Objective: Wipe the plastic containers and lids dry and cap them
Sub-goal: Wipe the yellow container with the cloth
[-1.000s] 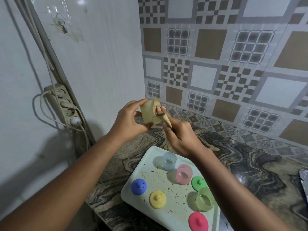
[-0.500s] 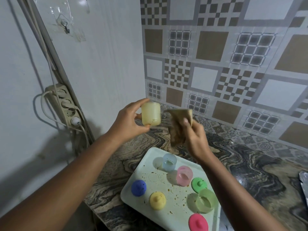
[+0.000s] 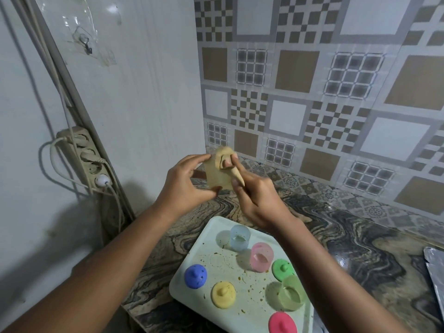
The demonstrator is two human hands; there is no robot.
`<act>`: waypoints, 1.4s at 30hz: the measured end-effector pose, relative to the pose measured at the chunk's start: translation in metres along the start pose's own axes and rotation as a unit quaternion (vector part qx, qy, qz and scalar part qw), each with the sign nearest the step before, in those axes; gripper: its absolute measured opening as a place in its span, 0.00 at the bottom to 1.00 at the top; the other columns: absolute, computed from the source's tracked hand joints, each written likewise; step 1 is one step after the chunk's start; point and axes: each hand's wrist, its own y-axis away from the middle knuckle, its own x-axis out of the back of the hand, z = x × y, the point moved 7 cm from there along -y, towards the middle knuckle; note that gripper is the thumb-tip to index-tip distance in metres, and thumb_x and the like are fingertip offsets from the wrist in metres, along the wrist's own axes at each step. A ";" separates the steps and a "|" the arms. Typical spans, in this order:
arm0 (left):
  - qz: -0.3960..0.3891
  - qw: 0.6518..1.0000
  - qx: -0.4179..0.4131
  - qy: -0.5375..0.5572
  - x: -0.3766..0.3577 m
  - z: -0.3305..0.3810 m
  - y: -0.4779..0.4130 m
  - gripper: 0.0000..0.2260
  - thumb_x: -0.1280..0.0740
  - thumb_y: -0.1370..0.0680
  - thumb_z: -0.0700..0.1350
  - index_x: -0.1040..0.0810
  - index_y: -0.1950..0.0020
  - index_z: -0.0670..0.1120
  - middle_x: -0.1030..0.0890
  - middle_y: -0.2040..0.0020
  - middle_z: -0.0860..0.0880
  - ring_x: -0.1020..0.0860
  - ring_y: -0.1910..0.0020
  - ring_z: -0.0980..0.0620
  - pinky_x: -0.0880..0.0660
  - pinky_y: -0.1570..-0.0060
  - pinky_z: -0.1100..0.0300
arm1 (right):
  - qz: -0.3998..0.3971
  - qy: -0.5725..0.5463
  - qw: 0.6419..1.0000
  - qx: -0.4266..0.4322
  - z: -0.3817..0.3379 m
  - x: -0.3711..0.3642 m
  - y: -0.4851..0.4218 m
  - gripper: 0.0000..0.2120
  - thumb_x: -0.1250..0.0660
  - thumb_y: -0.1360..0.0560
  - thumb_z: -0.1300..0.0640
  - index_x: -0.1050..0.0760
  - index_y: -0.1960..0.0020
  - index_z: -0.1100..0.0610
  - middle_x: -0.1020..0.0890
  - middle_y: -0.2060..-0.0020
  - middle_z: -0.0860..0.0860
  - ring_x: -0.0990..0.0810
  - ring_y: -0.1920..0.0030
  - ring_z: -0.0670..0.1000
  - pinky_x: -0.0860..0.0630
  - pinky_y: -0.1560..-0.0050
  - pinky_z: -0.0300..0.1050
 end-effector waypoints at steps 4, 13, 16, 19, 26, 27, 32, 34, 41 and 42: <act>0.010 0.999 0.025 0.027 0.011 -0.003 -0.004 0.34 0.17 0.37 0.37 0.23 0.33 0.46 0.21 0.37 0.52 0.17 0.51 0.61 0.24 0.53 0.72 | -0.032 -0.010 0.999 0.019 0.008 -0.013 0.016 0.18 0.41 0.15 0.57 0.27 0.28 0.61 0.31 0.24 0.59 0.32 0.24 0.54 0.27 0.30 0.51; 0.001 0.999 0.040 0.037 0.016 0.002 -0.007 0.37 0.20 0.33 0.38 0.29 0.27 0.55 0.27 0.34 0.58 0.17 0.51 0.62 0.20 0.48 0.63 | 0.003 -0.054 0.995 -0.080 0.031 -0.007 0.036 0.10 0.42 0.18 0.55 0.21 0.46 0.51 0.19 0.63 0.38 0.24 0.69 0.39 0.26 0.64 0.37; -0.008 0.999 0.021 0.022 0.013 0.001 -0.005 0.38 0.21 0.33 0.37 0.29 0.26 0.53 0.27 0.36 0.59 0.18 0.51 0.59 0.20 0.46 0.62 | 0.132 -0.138 0.975 -0.111 0.026 0.019 0.023 0.12 0.43 0.21 0.59 0.25 0.60 0.55 0.23 0.71 0.46 0.27 0.71 0.40 0.27 0.69 0.40; -0.024 0.999 0.019 0.020 0.006 0.000 -0.002 0.39 0.20 0.33 0.37 0.30 0.26 0.53 0.27 0.35 0.60 0.19 0.49 0.59 0.18 0.50 0.53 | 0.149 -0.120 0.979 -0.076 0.009 0.028 0.001 0.13 0.44 0.20 0.60 0.24 0.59 0.60 0.22 0.70 0.53 0.24 0.70 0.47 0.25 0.68 0.48; -0.010 0.999 0.018 0.050 0.004 0.010 -0.003 0.34 0.18 0.35 0.41 0.25 0.31 0.49 0.20 0.38 0.56 0.16 0.49 0.59 0.19 0.47 0.56 | 0.000 0.012 1.000 0.016 -0.007 0.002 -0.019 0.21 0.41 0.15 0.57 0.32 0.23 0.56 0.31 0.23 0.58 0.32 0.24 0.52 0.28 0.29 0.46; 0.003 0.999 0.019 0.046 0.009 0.008 -0.003 0.35 0.18 0.35 0.41 0.25 0.31 0.48 0.20 0.37 0.54 0.16 0.48 0.58 0.18 0.48 0.55 | -0.002 0.013 0.999 0.034 -0.008 0.000 -0.016 0.20 0.41 0.15 0.57 0.30 0.24 0.57 0.32 0.23 0.58 0.35 0.22 0.51 0.29 0.27 0.48; 0.032 0.999 -0.033 0.018 0.026 0.006 -0.009 0.36 0.18 0.36 0.35 0.26 0.29 0.44 0.25 0.34 0.49 0.19 0.42 0.51 0.16 0.57 0.55 | -0.026 -0.011 0.999 0.047 -0.003 -0.014 0.004 0.17 0.41 0.16 0.58 0.25 0.28 0.55 0.29 0.25 0.60 0.36 0.22 0.51 0.27 0.29 0.54; 0.034 0.997 -0.065 -0.027 0.031 0.012 -0.011 0.35 0.19 0.36 0.35 0.24 0.30 0.45 0.26 0.35 0.51 0.21 0.41 0.52 0.19 0.56 0.65 | -0.049 0.007 0.998 0.041 0.003 -0.019 0.012 0.21 0.42 0.16 0.54 0.28 0.25 0.56 0.32 0.23 0.56 0.36 0.22 0.50 0.30 0.26 0.50; 0.007 0.993 -0.098 -0.072 0.031 0.017 -0.013 0.34 0.22 0.35 0.35 0.25 0.29 0.48 0.25 0.33 0.49 0.23 0.37 0.55 0.21 0.43 0.59 | 0.078 -0.135 0.982 -0.110 0.028 0.005 0.023 0.13 0.42 0.19 0.56 0.18 0.50 0.50 0.19 0.67 0.54 0.23 0.70 0.51 0.24 0.69 0.52; -0.001 0.992 -0.098 -0.080 0.028 0.016 -0.012 0.36 0.22 0.34 0.35 0.27 0.28 0.48 0.26 0.33 0.49 0.22 0.40 0.56 0.20 0.45 0.59 | 0.122 -0.160 0.972 -0.123 0.027 0.013 0.019 0.13 0.43 0.20 0.55 0.20 0.54 0.55 0.19 0.68 0.55 0.22 0.70 0.50 0.24 0.69 0.51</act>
